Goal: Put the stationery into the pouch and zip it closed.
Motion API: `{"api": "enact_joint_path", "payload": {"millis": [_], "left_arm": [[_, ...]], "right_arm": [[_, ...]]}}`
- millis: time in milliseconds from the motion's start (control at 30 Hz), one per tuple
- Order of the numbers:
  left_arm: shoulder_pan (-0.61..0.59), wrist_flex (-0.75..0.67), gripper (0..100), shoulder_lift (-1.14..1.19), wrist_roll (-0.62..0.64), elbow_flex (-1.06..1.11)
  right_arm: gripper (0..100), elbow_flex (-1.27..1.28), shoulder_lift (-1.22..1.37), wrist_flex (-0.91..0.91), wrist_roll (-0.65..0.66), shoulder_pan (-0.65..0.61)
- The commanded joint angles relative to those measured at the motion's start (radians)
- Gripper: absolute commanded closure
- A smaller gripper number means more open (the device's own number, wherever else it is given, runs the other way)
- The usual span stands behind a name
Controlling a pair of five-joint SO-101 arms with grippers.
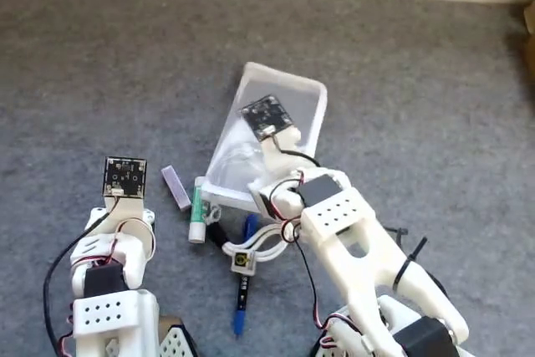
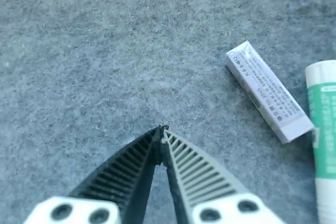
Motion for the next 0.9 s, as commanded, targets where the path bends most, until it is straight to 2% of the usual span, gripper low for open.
{"api": "enact_joint_path", "payload": {"millis": [0, 267, 467, 633, 733, 867], "left_arm": [[-0.012, -0.026, 99, -0.012, -0.008, 0.025], [-0.013, -0.026, 99, -0.012, -0.008, 0.025], [-0.096, -0.049, 99, -0.012, -0.003, 0.019], [-0.177, -0.084, 99, -0.012, 0.0, 0.012], [-0.182, -0.083, 99, -0.012, 0.002, 0.008], [-0.18, -0.083, 99, -0.012, 0.002, 0.008]], "right_arm": [[99.3, -0.163, -0.01, 0.137, 0.063, -0.012], [99.3, -0.357, -0.01, 0.406, -0.035, -0.016], [99.3, -0.409, -0.01, 0.547, -0.04, -0.176], [99.1, -0.407, 0.001, 0.526, -0.04, -0.315], [98.5, -0.4, 0.002, 0.484, -0.043, -0.38], [90.0, -0.344, 0.002, 0.407, -0.164, -0.432]]}}
